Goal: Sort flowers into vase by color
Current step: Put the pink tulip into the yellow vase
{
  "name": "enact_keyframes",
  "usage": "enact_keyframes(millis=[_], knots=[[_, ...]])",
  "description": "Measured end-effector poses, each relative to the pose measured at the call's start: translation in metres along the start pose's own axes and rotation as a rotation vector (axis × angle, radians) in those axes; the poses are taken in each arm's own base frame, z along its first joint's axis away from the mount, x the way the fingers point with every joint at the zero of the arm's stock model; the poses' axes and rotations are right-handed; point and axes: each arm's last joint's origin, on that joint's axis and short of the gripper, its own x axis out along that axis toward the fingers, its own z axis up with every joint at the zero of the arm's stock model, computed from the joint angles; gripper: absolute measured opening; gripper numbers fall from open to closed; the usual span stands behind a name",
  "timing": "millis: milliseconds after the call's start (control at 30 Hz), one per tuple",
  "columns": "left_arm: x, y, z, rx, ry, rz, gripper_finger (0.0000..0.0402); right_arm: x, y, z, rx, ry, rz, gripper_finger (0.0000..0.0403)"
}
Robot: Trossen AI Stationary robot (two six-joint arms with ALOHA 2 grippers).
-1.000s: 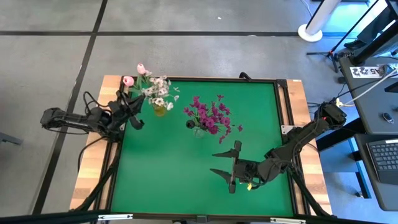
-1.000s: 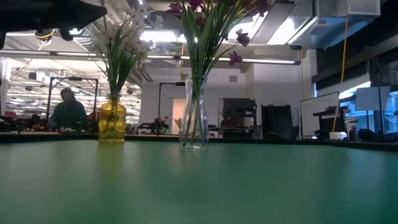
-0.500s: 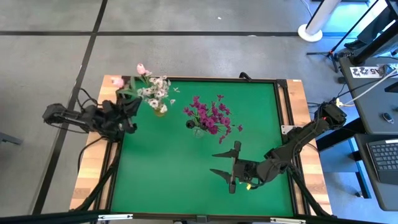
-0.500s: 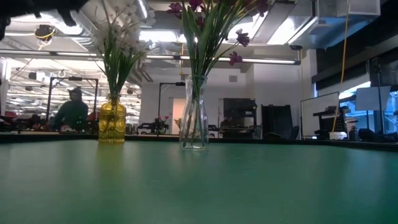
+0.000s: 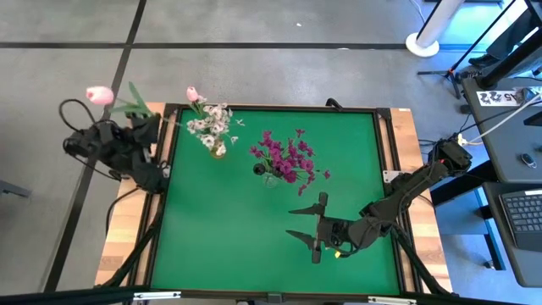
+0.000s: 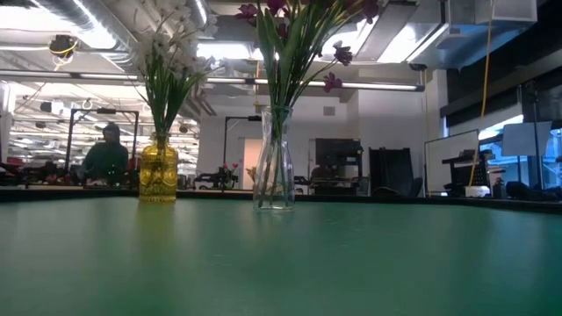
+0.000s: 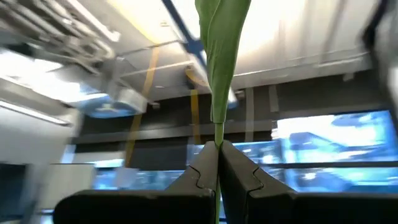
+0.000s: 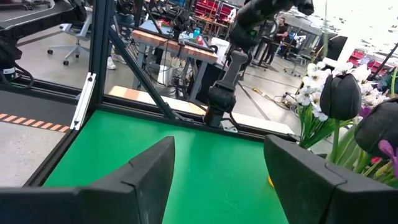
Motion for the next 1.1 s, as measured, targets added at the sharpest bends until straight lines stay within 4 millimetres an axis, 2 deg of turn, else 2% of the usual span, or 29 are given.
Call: enact_keyframes(millis=[200, 467, 633, 800, 1100], knots=[[0.007, 0.011, 0.019, 0.158, 0.045, 0.134, 0.0, 0.0, 0.0, -0.001, -0.005, 0.007, 0.002, 0.0246], [0.007, 0.016, 0.019, 0.296, 0.126, 0.243, 0.0, 0.0, 0.0, -0.001, -0.008, 0.009, 0.002, 0.0246], [0.005, 0.013, 0.01, 0.285, 0.114, 0.228, 0.0, 0.0, 0.0, -0.001, -0.003, 0.004, 0.002, 0.0246], [0.0, 0.01, -0.011, 0.324, 0.155, 0.249, 0.0, 0.0, 0.001, 0.001, 0.005, -0.013, 0.044, 0.0246], [-0.002, 0.012, -0.035, 0.291, 0.142, 0.241, 0.0, 0.0, 0.001, 0.001, -0.006, -0.013, 0.05, 0.0246]])
